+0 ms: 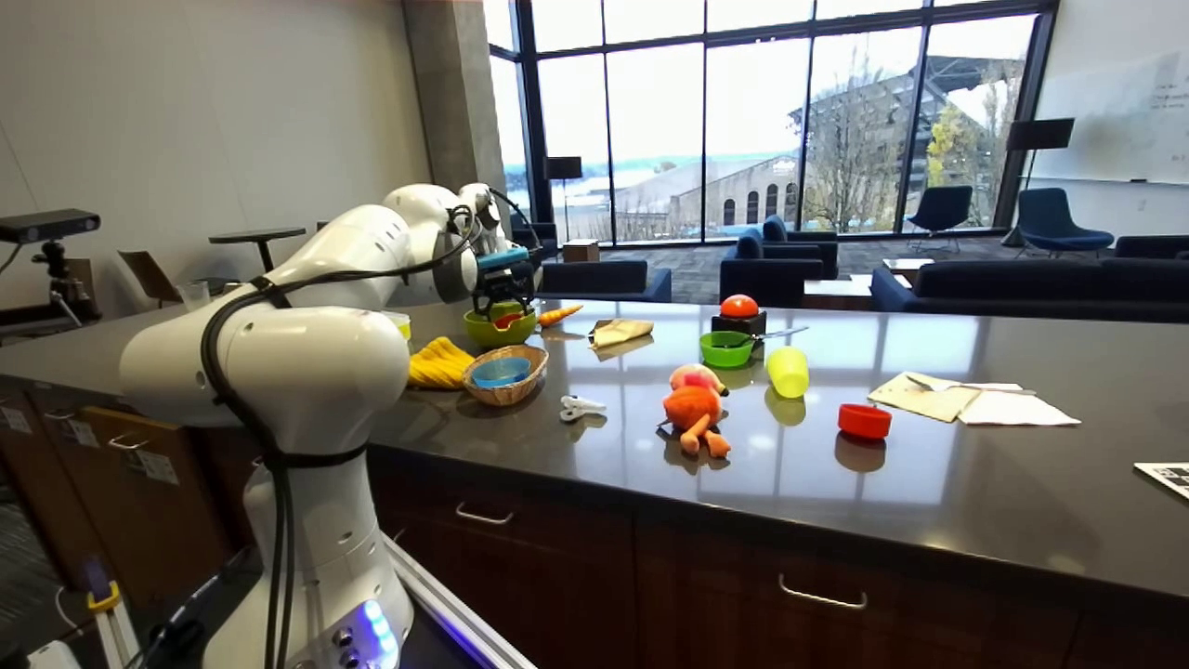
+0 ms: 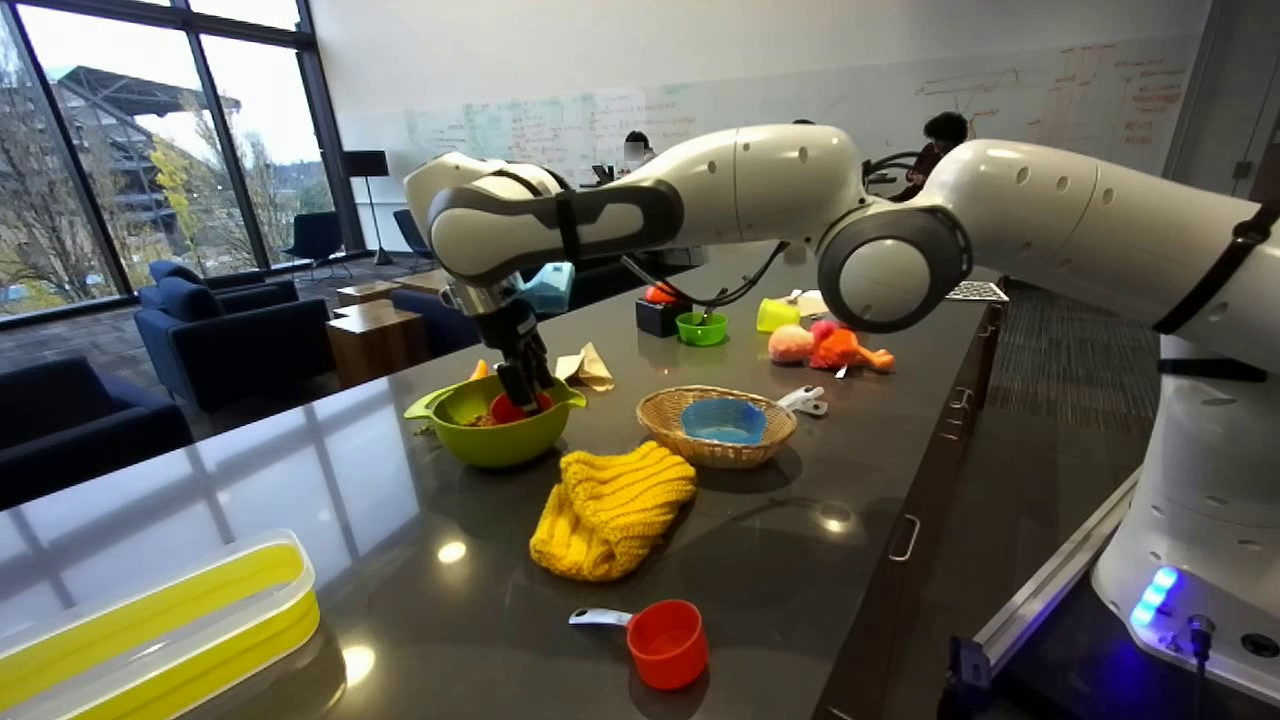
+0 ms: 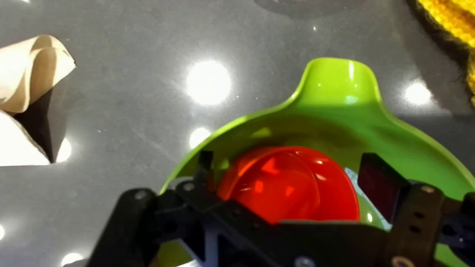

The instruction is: Take the orange measuring cup out of the green bowl

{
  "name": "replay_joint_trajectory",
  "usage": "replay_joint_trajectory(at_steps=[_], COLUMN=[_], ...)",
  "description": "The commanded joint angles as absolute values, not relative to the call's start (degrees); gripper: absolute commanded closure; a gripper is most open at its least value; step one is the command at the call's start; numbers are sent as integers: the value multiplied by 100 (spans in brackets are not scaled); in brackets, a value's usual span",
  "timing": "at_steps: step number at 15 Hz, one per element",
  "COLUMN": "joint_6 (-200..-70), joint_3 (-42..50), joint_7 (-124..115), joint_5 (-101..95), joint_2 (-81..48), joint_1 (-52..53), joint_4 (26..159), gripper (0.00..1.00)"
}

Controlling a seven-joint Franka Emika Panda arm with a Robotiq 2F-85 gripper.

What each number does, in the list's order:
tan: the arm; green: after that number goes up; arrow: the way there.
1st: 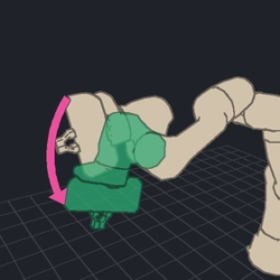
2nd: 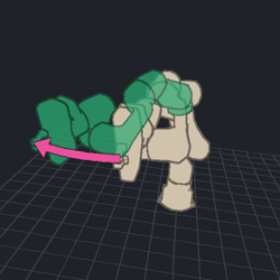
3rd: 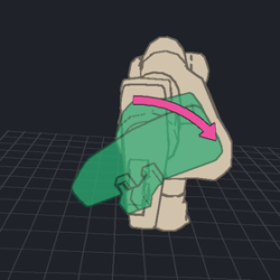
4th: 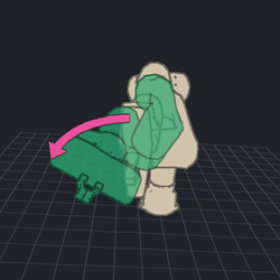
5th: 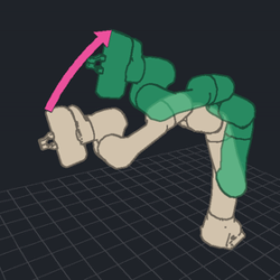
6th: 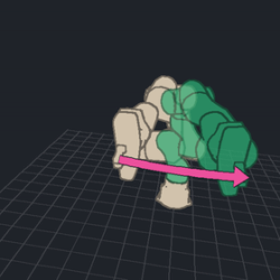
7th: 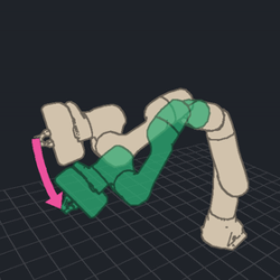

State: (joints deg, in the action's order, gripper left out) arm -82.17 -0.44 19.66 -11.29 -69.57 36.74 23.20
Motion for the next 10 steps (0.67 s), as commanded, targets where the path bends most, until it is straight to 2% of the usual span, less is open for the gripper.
replay_joint_trajectory(at_steps=[1,2,3,4,5,6,7,8,9,10], joint_6=[-7951,-7922,-8219,-8231,-7916,-8214,-8230,-7926,-8220,-8232], joint_3=[-132,-131,-118,-120,-140,-124,-123,-143,-133,-133], joint_7=[2053,2053,1994,1996,2047,1987,1986,2045,1991,1993], joint_5=[-1048,-1051,-1018,-1018,-1047,-1020,-1024,-1051,-1023,-1028], joint_2=[-7169,-7189,-6798,-6813,-7217,-6826,-6834,-7233,-6837,-6836], joint_1=[3610,3612,3604,3607,3613,3614,3614,3616,3615,3612], joint_4=[1924,1917,2631,2628,1905,2623,2619,1902,2618,2612], gripper=[0,1,16,25,30,36,44,53,61,70])
